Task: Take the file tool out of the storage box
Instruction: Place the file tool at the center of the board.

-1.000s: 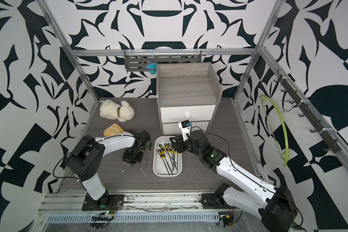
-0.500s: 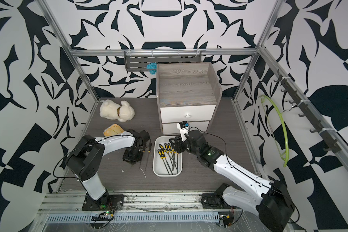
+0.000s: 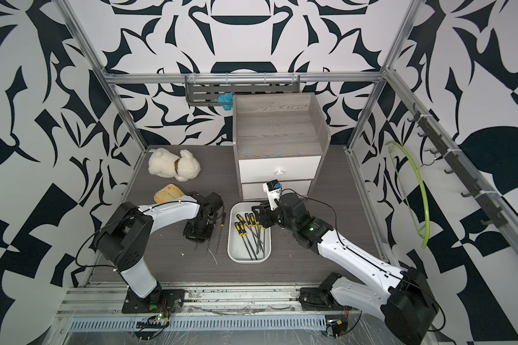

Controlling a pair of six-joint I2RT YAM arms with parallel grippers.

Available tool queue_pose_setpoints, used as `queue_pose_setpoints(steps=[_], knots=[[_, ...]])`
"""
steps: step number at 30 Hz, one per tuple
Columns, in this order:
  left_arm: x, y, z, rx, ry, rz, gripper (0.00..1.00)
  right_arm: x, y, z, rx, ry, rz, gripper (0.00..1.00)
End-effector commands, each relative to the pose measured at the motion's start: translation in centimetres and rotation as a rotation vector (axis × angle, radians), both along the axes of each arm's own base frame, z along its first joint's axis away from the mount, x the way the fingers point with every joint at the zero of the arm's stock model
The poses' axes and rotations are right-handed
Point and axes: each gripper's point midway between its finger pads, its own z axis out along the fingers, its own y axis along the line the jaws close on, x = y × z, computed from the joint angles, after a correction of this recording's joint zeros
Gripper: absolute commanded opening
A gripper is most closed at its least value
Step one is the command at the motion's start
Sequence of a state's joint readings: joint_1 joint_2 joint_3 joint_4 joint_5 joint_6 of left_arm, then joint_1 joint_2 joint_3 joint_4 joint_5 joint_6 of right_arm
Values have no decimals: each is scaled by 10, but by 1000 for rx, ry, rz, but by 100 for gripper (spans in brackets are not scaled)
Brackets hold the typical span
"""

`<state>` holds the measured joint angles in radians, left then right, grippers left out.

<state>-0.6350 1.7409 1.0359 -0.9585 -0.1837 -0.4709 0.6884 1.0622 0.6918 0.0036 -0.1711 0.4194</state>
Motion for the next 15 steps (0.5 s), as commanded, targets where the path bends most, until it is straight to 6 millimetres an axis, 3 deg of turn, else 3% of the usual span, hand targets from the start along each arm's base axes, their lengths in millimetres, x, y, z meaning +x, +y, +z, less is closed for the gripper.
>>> queue_pose_setpoints(steps=[1,6,10,15], knots=[[-4,5,5,8,-8,11,26,4,7,21,45,-38,10,41],[0,11,28,19,-75,48,40,5,11,15,38,-13,25,41],[8,10,58,-21,-171,64,51,7,18,7,7,13,48,41],[24,-26,101,-279,-315,29,63,8,35,-18,-111,82,88,38]])
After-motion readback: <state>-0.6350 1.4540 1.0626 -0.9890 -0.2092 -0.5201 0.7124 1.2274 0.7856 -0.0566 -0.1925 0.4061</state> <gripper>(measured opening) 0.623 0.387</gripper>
